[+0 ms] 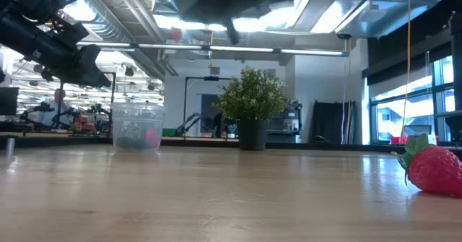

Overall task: Pick and placing Produce into tupperware
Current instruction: Put the red strawberry into the transparent container

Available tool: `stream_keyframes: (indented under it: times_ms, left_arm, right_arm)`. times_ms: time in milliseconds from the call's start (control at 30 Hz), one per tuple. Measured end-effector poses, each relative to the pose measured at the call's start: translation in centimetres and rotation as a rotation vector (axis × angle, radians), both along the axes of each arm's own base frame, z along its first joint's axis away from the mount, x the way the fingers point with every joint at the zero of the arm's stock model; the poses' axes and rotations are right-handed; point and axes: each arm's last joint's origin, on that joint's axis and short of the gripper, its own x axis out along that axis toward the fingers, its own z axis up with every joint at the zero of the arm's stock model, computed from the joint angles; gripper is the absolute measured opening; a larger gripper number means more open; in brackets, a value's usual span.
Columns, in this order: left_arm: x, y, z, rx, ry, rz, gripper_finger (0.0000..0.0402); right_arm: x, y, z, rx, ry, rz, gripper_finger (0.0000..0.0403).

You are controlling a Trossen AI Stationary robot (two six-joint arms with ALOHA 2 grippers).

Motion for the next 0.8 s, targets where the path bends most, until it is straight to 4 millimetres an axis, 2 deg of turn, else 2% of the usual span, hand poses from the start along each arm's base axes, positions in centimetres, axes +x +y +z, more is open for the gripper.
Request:
stream_keyframes:
  times_ms: [200, 333, 467, 667, 800]
  left_arm:
    - [0.0, 0.0, -0.1, -0.001, 0.009, -0.001, 0.0145]
    - [0.0, 0.0, -0.1, -0.005, 0.015, -0.001, 0.0145]
    - [0.0, 0.0, -0.1, -0.005, 0.015, -0.001, 0.0145]
    - [0.0, 0.0, -0.1, -0.005, 0.015, 0.000, 0.0145]
    - [0.0, 0.0, -0.1, -0.005, 0.015, -0.001, 0.0145]
  right_arm:
    - [5.3, 0.0, -3.3, -0.081, 0.076, 0.058, 0.0000]
    - [7.6, -1.3, -5.4, -0.086, 0.109, 0.049, 0.0000]
    - [8.9, -3.0, -7.9, -0.091, 0.173, 0.029, 0.0000]
    - [9.6, -4.7, -11.2, -0.072, 0.242, 0.005, 0.0000]
    - [9.7, -4.7, -11.8, -0.069, 0.259, 0.011, 0.0000]
